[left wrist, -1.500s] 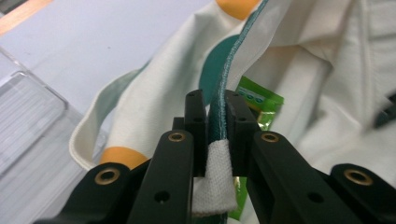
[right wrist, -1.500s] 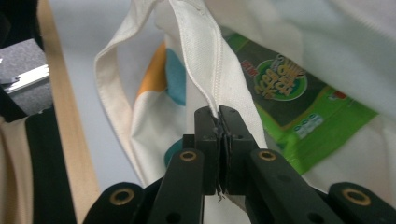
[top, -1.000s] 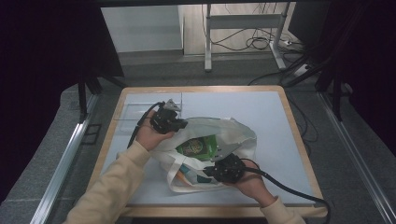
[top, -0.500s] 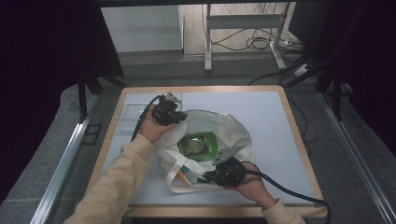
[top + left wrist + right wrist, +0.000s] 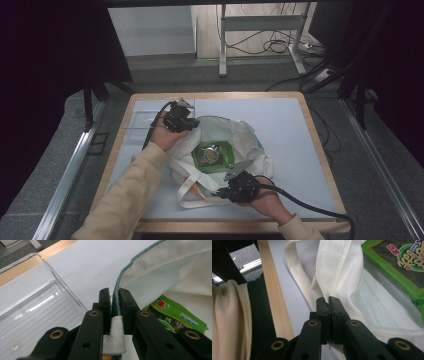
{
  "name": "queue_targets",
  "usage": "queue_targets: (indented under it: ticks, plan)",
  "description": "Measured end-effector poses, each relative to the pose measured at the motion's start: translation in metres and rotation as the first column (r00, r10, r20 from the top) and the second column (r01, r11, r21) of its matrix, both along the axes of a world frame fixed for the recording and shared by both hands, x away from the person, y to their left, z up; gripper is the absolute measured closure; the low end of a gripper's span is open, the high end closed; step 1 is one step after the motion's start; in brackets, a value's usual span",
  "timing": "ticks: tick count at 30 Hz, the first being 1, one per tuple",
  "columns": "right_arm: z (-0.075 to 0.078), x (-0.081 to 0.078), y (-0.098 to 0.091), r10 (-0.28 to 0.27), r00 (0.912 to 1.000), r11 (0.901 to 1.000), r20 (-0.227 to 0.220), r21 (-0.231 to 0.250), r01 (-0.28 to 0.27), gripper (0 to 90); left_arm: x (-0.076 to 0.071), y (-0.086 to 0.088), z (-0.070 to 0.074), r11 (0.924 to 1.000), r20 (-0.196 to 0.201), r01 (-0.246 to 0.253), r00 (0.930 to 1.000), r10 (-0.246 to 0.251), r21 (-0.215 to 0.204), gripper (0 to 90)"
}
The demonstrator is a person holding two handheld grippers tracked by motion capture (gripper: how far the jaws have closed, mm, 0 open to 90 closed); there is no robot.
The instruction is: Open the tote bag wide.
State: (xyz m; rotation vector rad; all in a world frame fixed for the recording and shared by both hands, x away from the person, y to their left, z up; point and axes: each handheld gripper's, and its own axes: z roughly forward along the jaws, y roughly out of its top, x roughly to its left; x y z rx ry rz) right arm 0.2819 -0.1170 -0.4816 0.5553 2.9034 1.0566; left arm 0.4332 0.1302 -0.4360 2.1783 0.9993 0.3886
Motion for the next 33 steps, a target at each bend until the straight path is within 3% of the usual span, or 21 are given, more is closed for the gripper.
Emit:
queue_targets:
  ticks: [4, 8, 17, 19, 24, 27, 33]
  plan:
    - [0.001, 0.000, -0.001, -0.008, 1.0000, 1.0000, 0.002, 0.002, 0.008, 82.1, -0.004, 0.003, 0.002, 0.9997, -0.003, 0.016, 0.9999, -0.016, -0.017, 78.4]
    - [0.003, 0.002, -0.002, -0.014, 0.9999, 0.9998, 0.005, 0.012, 0.014, 73.2, -0.013, 0.008, 0.006, 0.9972, 0.003, 0.035, 0.9994, -0.035, -0.067, 69.3]
    - [0.021, 0.005, -0.012, -0.056, 0.9971, 0.9964, 0.051, 0.067, 0.052, 61.5, -0.051, 0.023, 0.024, 0.9892, 0.044, 0.102, 0.9942, -0.098, -0.105, 61.3]
    - [0.027, 0.007, -0.015, -0.070, 0.9954, 0.9942, 0.066, 0.085, 0.065, 61.1, -0.060, 0.028, 0.026, 0.9881, 0.056, 0.115, 0.9925, -0.109, -0.103, 61.6]
    - [0.045, 0.011, -0.028, -0.118, 0.9892, 0.9840, 0.087, 0.144, 0.104, 60.6, -0.081, 0.041, 0.033, 0.9823, 0.104, 0.116, 0.9894, -0.101, -0.147, 62.4]
    - [0.054, 0.014, -0.034, -0.143, 0.9837, 0.9789, 0.109, 0.163, 0.124, 62.5, -0.089, 0.046, 0.036, 0.9818, 0.113, 0.124, 0.9877, -0.108, -0.144, 65.8]
    - [0.067, 0.025, -0.047, -0.218, 0.9603, 0.9698, 0.174, 0.149, 0.193, 73.4, -0.102, 0.046, 0.027, 0.9841, 0.065, 0.146, 0.9880, -0.140, -0.101, 82.5]
